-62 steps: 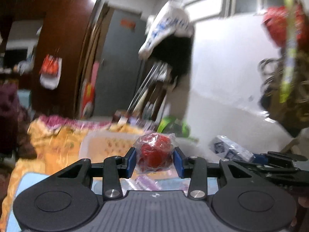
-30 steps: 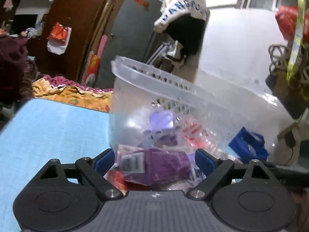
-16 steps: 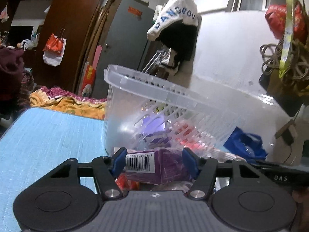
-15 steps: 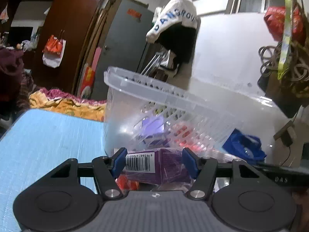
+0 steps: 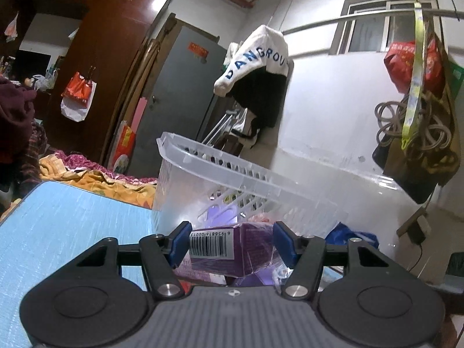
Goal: Organize objects
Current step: 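Grasp the purple barcode package with the left gripper while the right grasps the white 'Welcome' box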
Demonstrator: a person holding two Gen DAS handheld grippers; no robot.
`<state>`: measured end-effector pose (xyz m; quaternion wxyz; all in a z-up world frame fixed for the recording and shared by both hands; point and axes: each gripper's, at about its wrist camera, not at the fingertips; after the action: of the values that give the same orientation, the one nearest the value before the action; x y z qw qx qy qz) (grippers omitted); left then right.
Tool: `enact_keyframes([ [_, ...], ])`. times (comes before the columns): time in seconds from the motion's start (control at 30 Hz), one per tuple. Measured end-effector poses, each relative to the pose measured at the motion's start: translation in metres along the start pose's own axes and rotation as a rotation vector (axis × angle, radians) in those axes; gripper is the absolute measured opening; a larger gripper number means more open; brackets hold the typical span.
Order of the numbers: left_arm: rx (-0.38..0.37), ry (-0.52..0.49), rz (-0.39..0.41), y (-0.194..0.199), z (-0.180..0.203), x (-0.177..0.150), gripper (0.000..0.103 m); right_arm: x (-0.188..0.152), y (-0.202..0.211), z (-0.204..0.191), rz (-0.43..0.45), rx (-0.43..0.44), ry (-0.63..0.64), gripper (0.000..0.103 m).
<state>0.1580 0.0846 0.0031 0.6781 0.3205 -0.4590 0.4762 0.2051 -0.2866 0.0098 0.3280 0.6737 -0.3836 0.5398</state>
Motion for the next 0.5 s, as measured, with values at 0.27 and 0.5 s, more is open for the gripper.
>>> enact_keyframes([
  [0.27, -0.007, 0.01, 0.013, 0.0007, -0.0011, 0.0004, 0.064, 0.0003, -0.0007, -0.0001, 0.023, 0.011, 0.008, 0.063],
  [0.5, -0.007, 0.011, 0.018, 0.0017, -0.0035, -0.0002, 0.064, -0.0023, 0.001, 0.0001, 0.039, 0.013, 0.017, 0.063],
])
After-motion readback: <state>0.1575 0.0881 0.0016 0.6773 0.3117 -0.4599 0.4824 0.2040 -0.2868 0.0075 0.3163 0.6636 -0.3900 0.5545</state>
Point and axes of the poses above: each gripper's, at about its wrist camera, not at the fingertips, and y roughly against the way its jaws point, z to its right, x to its top, and after that the axes turned 10 degrees about z, right-handed
